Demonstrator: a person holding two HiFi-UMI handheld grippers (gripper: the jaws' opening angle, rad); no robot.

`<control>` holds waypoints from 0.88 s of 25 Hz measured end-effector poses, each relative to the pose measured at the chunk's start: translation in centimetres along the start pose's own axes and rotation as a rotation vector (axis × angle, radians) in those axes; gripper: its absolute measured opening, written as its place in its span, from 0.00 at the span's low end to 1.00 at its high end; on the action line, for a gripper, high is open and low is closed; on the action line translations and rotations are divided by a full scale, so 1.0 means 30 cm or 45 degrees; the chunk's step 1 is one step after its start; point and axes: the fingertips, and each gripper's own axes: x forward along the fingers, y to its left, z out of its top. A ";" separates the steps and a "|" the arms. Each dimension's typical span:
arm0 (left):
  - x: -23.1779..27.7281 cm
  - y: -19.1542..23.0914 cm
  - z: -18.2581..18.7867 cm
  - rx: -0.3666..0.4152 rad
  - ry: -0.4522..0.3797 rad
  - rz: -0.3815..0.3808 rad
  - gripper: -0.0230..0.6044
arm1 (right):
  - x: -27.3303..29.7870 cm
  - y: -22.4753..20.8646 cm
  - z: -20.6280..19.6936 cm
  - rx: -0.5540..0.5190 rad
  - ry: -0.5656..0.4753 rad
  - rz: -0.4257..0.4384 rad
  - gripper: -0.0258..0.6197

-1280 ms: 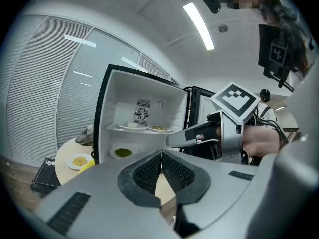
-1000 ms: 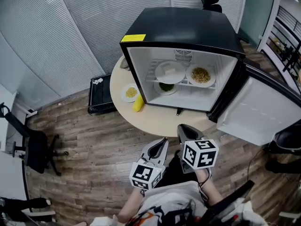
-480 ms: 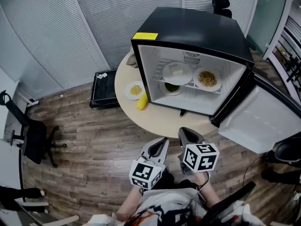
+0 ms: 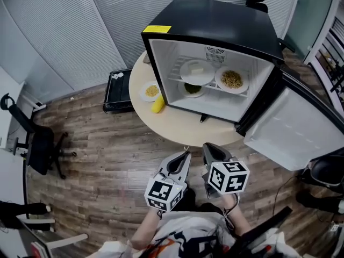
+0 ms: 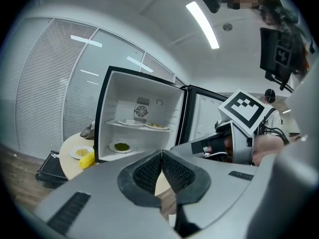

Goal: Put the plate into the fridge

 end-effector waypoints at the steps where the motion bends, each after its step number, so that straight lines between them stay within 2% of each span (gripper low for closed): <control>1: -0.005 -0.016 0.000 0.002 0.000 0.004 0.06 | -0.015 -0.004 -0.004 -0.003 0.002 0.003 0.08; 22: -0.116 -0.329 -0.043 0.027 -0.035 0.045 0.06 | -0.306 -0.015 -0.150 -0.084 0.041 0.099 0.08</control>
